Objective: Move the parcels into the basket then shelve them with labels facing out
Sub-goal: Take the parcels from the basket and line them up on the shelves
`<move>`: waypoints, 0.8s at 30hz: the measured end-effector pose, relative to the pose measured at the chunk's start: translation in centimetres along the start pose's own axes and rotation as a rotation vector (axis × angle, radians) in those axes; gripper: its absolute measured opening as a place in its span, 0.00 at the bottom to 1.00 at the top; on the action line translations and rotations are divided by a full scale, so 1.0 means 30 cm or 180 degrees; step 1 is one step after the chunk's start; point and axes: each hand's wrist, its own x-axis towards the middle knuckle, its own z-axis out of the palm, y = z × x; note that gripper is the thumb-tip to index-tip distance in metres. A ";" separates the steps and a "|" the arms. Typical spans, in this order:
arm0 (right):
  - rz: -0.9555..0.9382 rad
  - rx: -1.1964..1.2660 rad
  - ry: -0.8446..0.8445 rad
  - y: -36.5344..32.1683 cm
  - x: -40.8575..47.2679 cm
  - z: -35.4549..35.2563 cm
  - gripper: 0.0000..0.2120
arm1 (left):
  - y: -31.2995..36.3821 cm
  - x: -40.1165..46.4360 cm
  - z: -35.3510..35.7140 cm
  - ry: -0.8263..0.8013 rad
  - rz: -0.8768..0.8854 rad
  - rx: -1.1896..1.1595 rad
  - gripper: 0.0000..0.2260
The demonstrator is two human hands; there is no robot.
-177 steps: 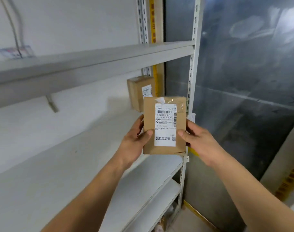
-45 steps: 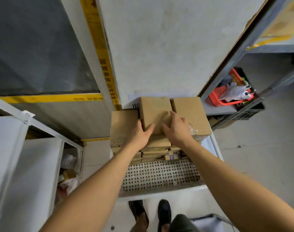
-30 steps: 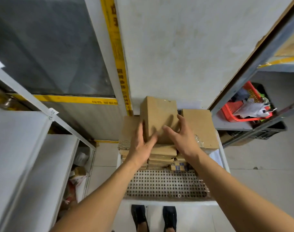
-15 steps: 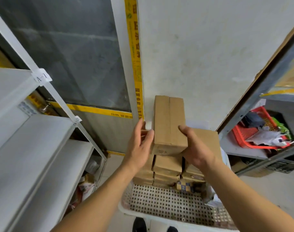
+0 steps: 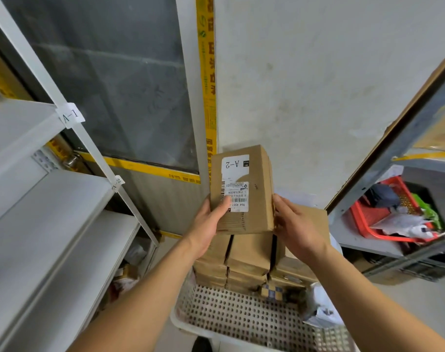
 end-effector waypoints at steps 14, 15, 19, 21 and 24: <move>-0.0305 -0.0954 -0.0543 -0.125 0.014 -0.059 0.35 | 0.193 -0.107 -0.020 0.0887 0.0890 0.2205 0.48; -0.0300 -0.1326 -0.0628 -0.151 0.025 -0.061 0.39 | 0.232 -0.121 -0.025 0.0698 0.0979 0.2489 0.49; -0.0220 -0.2355 -0.1346 -0.248 0.053 -0.030 0.36 | 0.290 -0.107 -0.064 -0.0330 0.0489 0.3067 0.49; -0.0204 -0.2410 -0.1599 -0.279 0.057 -0.006 0.34 | 0.270 -0.100 -0.079 -0.0716 0.0031 0.3146 0.51; -0.0270 -0.2323 -0.1790 -0.292 0.051 0.021 0.31 | 0.222 -0.100 -0.107 -0.0812 -0.0188 0.2971 0.54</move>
